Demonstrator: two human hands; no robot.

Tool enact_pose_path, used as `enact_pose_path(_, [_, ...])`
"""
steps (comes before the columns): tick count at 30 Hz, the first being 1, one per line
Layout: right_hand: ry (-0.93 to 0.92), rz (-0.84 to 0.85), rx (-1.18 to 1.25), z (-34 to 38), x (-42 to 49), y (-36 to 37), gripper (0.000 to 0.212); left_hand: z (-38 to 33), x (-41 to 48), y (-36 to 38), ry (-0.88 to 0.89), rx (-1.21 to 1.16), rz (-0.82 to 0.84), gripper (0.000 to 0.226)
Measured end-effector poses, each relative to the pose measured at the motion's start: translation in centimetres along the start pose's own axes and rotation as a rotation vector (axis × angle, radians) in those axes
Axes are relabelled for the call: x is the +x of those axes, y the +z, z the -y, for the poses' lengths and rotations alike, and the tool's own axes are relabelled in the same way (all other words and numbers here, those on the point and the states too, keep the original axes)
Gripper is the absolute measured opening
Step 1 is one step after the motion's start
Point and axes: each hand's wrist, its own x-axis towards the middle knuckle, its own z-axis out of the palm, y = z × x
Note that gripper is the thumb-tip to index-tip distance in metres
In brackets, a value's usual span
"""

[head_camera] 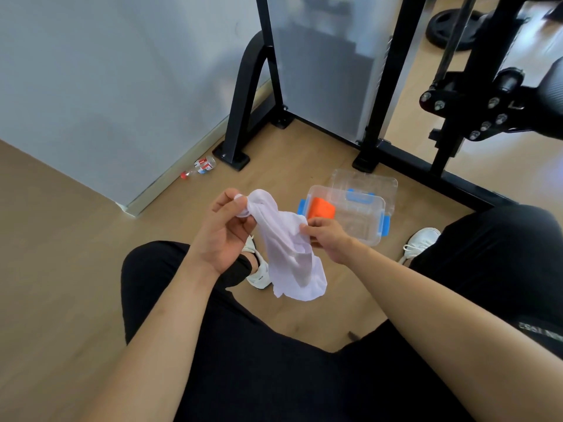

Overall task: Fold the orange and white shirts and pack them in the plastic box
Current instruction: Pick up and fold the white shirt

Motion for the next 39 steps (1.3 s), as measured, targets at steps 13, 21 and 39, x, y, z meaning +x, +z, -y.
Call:
enact_pose_path(13, [-0.111, -0.319, -0.173, 5.7, -2.2, -7.5, 0.011, 1.7, 1.7, -2.1, 0.127, 0.572, -0.374, 0.014])
enact_pose_path(21, [-0.474, -0.421, -0.018, 11.0, -9.6, -10.0, 0.027, 2.6, 1.4, -4.1, 0.106, 0.805, -0.374, 0.025])
enact_pose_path(39, [-0.502, -0.637, -0.592, 8.4, -11.3, -14.1, 0.005, 2.7, 2.2, -2.1, 0.047, 0.636, -0.237, 0.016])
